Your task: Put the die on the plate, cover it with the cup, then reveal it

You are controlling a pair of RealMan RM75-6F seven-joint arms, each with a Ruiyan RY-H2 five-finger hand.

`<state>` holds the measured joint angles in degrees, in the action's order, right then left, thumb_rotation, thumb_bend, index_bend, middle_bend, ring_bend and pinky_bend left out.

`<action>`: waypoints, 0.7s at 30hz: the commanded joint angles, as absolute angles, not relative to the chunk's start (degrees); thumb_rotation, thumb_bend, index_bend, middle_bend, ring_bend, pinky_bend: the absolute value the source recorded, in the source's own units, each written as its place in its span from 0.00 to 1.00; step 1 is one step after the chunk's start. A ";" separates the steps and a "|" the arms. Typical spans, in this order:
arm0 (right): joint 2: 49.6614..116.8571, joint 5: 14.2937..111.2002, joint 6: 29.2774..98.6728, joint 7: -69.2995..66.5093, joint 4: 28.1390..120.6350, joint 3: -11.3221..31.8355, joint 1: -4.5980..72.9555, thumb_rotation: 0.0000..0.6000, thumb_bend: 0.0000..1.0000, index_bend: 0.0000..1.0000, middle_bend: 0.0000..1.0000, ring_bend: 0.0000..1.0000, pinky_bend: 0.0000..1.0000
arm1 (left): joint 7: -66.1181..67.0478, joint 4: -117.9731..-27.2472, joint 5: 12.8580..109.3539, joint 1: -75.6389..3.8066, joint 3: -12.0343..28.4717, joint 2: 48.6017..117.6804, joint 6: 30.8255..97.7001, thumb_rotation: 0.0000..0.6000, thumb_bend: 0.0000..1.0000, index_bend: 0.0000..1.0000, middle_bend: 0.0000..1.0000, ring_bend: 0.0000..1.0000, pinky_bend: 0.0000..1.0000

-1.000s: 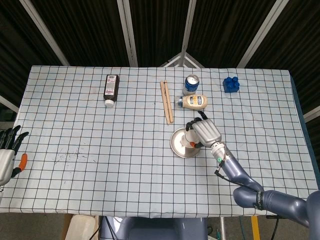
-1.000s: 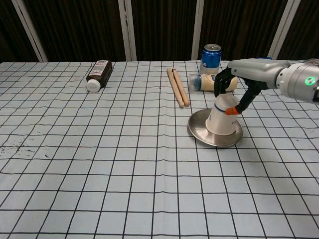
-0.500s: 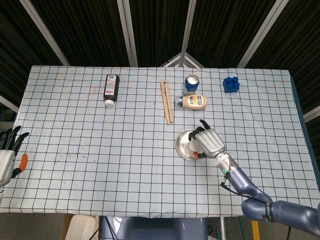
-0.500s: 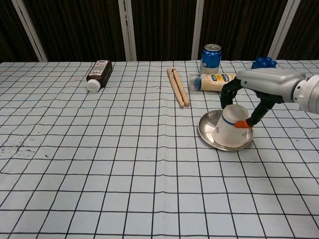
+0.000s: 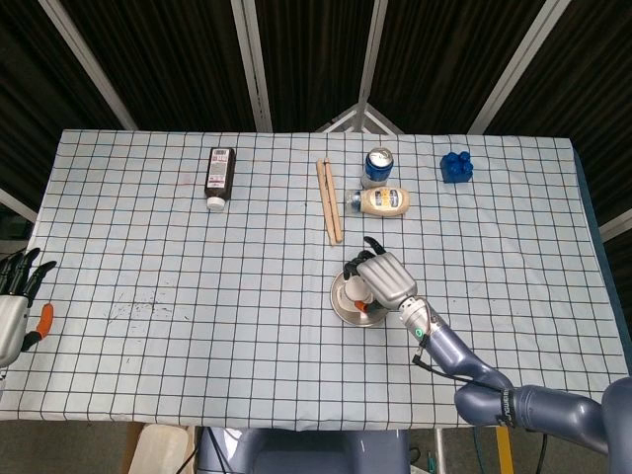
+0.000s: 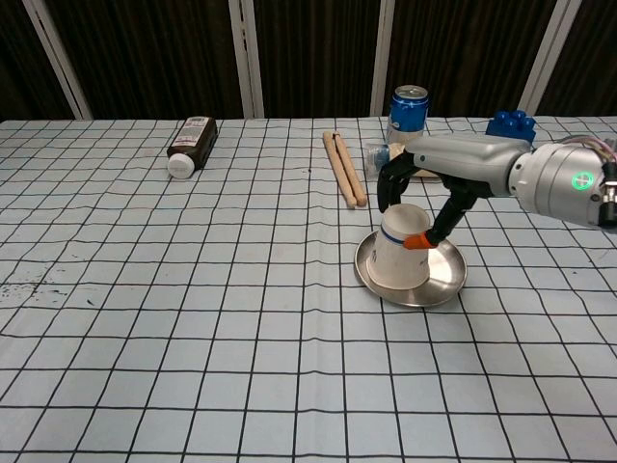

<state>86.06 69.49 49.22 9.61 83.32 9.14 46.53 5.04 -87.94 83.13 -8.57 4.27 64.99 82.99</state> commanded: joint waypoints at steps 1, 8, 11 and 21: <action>86.99 68.70 48.33 9.53 81.61 9.89 47.34 1.00 0.36 0.47 0.48 0.27 0.00 | 4.93 -87.91 83.13 -8.57 4.31 64.95 83.04 1.00 0.71 0.14 0.00 0.00 0.00; 88.26 68.04 47.59 7.89 77.81 10.85 47.94 1.00 0.36 0.47 0.48 0.27 0.00 | 5.15 -87.78 83.06 -8.72 4.26 65.07 82.69 1.00 0.71 0.14 0.00 0.00 0.00; 88.30 68.33 47.66 7.28 76.81 10.93 47.91 1.00 0.36 0.47 0.48 0.27 0.00 | 5.42 -87.83 83.07 -8.75 4.24 65.16 82.67 1.00 0.71 0.14 0.00 0.00 0.00; 84.61 68.77 48.84 7.47 79.37 8.66 45.08 1.00 0.36 0.48 0.48 0.27 0.00 | 5.63 -87.89 83.05 -8.75 4.24 65.26 82.71 1.00 0.71 0.14 0.00 0.00 0.00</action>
